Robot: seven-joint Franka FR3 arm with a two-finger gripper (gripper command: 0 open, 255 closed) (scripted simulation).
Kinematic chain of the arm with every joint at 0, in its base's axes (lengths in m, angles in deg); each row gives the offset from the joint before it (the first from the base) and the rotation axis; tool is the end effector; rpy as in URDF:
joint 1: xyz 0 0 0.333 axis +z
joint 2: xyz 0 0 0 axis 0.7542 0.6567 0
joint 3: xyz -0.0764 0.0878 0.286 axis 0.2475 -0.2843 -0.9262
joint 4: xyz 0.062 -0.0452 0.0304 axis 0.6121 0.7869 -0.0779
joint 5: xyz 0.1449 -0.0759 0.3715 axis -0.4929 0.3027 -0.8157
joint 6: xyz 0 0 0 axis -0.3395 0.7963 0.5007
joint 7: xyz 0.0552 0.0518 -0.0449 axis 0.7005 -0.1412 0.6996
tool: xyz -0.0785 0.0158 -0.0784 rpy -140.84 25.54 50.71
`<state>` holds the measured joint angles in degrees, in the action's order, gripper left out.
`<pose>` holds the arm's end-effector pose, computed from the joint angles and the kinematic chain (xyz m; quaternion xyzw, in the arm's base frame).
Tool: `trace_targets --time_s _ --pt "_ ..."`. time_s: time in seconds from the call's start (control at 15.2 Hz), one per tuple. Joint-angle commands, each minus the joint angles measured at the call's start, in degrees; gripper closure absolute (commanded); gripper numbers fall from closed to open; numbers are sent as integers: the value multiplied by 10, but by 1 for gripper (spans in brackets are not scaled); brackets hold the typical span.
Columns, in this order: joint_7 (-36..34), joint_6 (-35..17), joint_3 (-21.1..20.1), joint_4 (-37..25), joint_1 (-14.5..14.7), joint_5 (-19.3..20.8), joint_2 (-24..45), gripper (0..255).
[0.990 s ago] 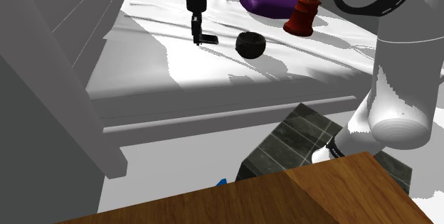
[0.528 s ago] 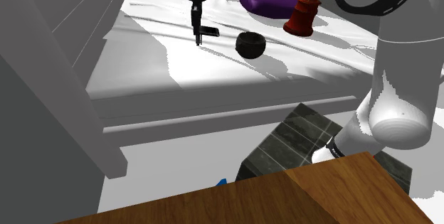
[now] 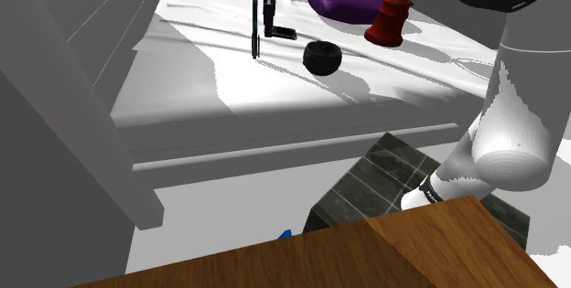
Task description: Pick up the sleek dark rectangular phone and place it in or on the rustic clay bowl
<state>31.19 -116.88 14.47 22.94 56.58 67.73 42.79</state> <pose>0.6767 0.0647 0.4903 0.9243 0.3815 -0.0026 0.0079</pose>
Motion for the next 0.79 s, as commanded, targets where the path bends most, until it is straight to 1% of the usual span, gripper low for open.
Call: trace_targets --time_s 0.0,0.33,0.73 --pt "23 -7 7 31 -15 -2 -24 255" --pt "80 -26 27 96 -51 -4 -71 255" --pt "151 -38 56 145 -93 -5 -109 255"
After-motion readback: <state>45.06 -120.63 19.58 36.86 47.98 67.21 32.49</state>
